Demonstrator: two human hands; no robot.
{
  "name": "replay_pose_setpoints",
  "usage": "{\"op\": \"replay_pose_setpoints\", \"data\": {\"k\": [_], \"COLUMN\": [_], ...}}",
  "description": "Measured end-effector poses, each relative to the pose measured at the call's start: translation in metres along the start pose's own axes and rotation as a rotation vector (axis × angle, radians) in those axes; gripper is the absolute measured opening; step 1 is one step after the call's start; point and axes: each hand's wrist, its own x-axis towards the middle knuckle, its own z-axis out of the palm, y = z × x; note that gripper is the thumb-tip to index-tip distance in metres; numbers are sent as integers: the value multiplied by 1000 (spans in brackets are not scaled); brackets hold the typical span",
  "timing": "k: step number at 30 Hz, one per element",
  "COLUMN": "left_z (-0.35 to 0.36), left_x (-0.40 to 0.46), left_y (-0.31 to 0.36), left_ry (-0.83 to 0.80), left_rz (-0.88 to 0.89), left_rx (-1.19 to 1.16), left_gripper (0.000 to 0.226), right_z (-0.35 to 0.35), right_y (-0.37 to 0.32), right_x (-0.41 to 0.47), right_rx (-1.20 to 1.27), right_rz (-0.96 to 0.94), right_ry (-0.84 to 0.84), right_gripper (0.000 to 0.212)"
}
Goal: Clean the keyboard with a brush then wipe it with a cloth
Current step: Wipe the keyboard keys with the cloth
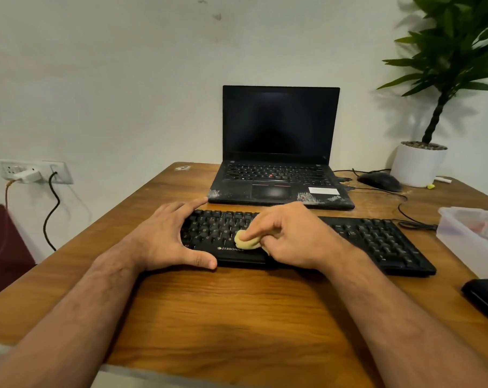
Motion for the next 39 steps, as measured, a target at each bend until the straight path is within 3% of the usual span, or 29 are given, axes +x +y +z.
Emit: {"op": "replay_pose_setpoints", "data": {"k": [5,7,10,15,17,20,24,29,31,33,36,39], "left_z": [0,-1,-1,-1,0,-1,-1,0,-1,-1,-1,-1], "left_x": [-2,-2,-2,-2,-2,-1,-2,-1,-1,-1,-2,-1], "left_y": [2,3,3,2,2,1,2,2,2,2,1,2], "left_ry": [9,6,1,15,12,6,8,-1,-9,-9,-5,-16], "left_rz": [4,5,4,11,11,6,8,-3,-9,-8,-3,-4], "left_rx": [-24,-21,-13,-13,-12,-11,-10,-9,-8,-10,-17,-5], "left_gripper": [140,140,140,139,139,140,139,138,138,138,138,136], "right_z": [-22,-17,1,-14,-13,2,-2,6,14,19,12,6], "right_y": [11,5,-8,5,4,-9,0,-8,-11,-4,12,12], "right_x": [1,-2,0,4,0,-2,5,2,9,22,32,25], "right_rx": [-53,-41,-59,-61,-14,-5,-39,-72,-108,-187,-290,-213], "right_rz": [175,100,-17,129,75,-31,6,-69,-134,-91,135,71], "right_ry": [108,119,-8,75,101,-8,40,46,9,58,201,212], "right_gripper": [35,37,45,32,38,46,29,37,31,27,31,30]}}
